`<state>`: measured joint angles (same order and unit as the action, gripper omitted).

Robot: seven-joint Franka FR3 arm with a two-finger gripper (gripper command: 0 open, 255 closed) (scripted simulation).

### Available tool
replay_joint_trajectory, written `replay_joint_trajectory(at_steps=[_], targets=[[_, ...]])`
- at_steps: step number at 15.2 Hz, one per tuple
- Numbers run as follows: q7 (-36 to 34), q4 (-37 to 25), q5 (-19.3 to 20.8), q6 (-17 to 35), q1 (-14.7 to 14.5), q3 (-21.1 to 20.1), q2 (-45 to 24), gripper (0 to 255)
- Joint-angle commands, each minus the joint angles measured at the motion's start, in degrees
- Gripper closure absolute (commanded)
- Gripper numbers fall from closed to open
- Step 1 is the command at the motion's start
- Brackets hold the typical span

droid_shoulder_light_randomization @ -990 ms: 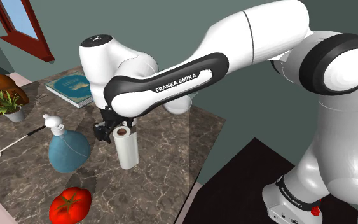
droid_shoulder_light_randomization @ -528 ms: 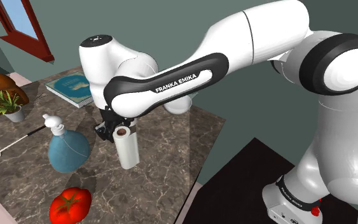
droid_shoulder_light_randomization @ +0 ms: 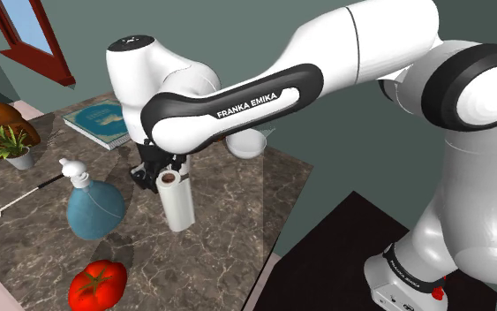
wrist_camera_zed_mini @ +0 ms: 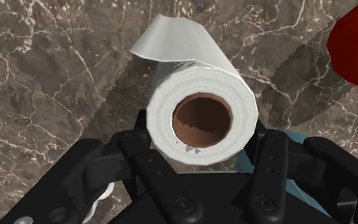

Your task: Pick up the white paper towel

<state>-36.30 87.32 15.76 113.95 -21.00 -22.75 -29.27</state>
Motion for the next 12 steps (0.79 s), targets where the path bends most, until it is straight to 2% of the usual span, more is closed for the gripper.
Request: replay_joint_trajectory(at_steps=[1, 12], targets=[[0.27, -0.89, -0.27, -1.33, 0.03, -0.13, 0.47, 255], [1.24, -5.67, -1.22, -7.48, -0.15, -0.62, 2.03, 255]])
